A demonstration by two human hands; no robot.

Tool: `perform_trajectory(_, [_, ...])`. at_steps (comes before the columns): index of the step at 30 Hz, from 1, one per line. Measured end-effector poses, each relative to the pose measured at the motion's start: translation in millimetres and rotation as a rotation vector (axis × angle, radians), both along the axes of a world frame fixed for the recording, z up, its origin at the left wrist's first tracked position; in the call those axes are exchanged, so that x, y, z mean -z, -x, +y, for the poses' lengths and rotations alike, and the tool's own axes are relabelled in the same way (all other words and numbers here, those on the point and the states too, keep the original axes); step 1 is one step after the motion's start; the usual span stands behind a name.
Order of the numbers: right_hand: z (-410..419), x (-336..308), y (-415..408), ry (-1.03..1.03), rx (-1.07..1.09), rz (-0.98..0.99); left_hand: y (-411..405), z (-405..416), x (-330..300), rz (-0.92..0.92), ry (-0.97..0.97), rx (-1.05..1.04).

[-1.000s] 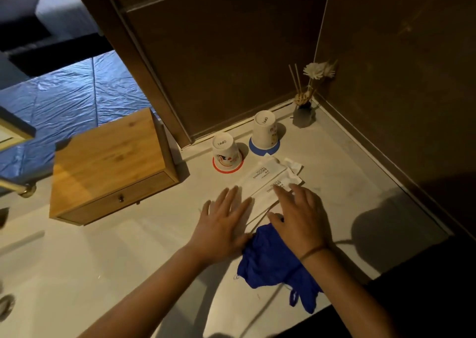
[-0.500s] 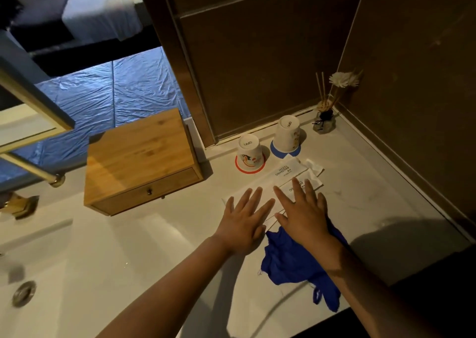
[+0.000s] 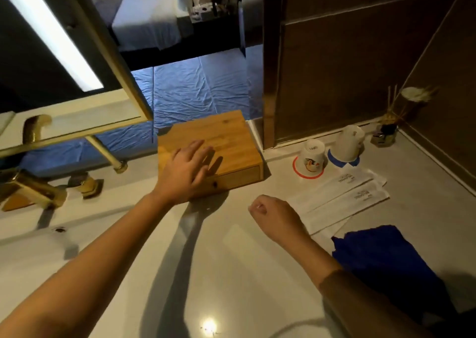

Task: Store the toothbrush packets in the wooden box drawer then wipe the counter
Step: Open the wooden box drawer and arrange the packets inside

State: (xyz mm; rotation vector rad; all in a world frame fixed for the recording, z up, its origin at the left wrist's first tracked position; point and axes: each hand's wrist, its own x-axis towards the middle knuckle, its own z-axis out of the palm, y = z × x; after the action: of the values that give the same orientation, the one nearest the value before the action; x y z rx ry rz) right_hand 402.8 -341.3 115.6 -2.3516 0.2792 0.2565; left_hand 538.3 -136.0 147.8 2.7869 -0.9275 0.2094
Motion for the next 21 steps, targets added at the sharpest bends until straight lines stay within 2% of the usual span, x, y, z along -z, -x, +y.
perform_trajectory(3, [28.8, 7.0, -27.1, -0.097, 0.032, 0.066, -33.0, 22.7, 9.9, 0.077, -0.112, -0.046])
perform_trajectory(6, [46.3, 10.0, -53.7, -0.171, 0.1, 0.155, -46.3, 32.7, 28.3, 0.146, -0.116, -0.108])
perform_trajectory(10, [59.9, 5.0, -85.2, -0.575, 0.258, 0.431, -49.3, 35.7, 44.0, 0.107, -0.12, -0.134])
perform_trajectory(12, [61.7, 1.1, -95.4, -0.695, 0.297, 0.505, -51.6, 36.5, 45.3, 0.09, -0.105, -0.123])
perform_trajectory(21, [65.6, 5.1, -118.2, -0.942, 0.405, 0.646, -53.5, 36.9, 51.3, 0.052, -0.065, -0.122])
